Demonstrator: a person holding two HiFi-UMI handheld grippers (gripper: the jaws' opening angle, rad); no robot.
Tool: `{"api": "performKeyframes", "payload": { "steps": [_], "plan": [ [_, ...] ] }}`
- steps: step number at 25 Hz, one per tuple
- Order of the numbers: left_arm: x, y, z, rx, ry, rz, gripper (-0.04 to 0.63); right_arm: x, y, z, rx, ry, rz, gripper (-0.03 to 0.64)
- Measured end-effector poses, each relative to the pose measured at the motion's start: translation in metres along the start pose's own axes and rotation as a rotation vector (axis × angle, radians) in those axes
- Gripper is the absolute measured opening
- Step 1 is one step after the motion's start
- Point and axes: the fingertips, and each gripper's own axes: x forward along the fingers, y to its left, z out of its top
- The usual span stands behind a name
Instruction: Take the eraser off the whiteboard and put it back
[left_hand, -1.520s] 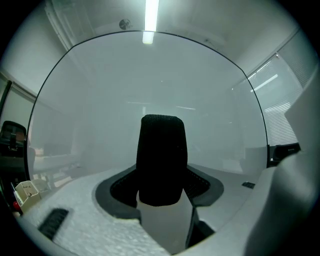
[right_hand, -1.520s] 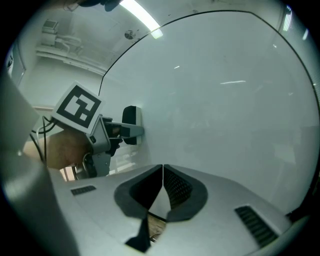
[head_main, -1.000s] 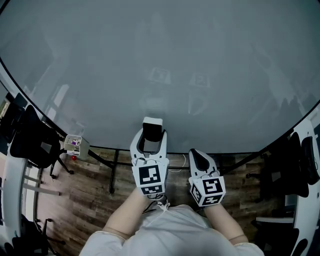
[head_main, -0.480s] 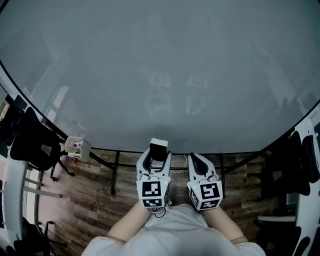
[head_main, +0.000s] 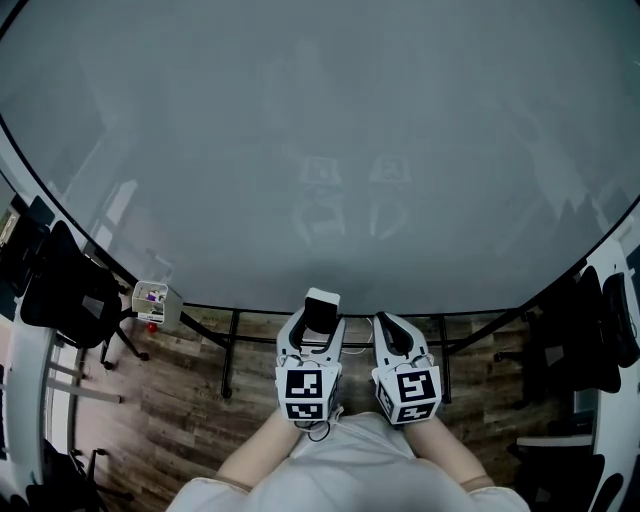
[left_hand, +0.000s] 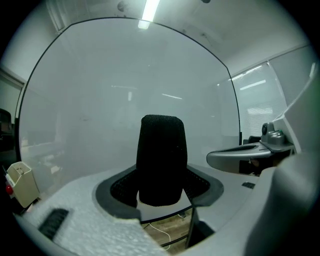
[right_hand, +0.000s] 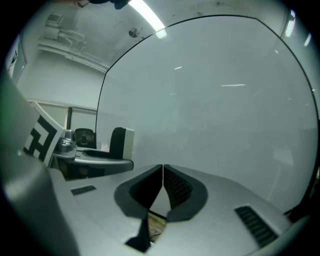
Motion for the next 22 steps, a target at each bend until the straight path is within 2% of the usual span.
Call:
{"api": "performKeyframes", "payload": {
  "steps": [5,15,18,22],
  "plan": [
    [-0.001,0.002,-0.004,-0.019,-0.019,0.007,0.264,-0.001,0.001,0.000,0.001,0.003,0.000,0.028],
    [0.001,0.005,-0.001,-0.065,-0.004,0.007,0.264,-0.001,0.003,-0.002,0.007,0.008,0.007,0.028],
    [0.007,0.008,0.019,-0.067,-0.029,-0.004,0.264,-0.002,0.004,-0.003,0.004,0.010,0.012,0.028],
    [0.013,0.013,0.054,-0.008,-0.092,0.012,0.264,-0.003,0.006,-0.007,0.005,0.026,0.020,0.028]
  ]
}}
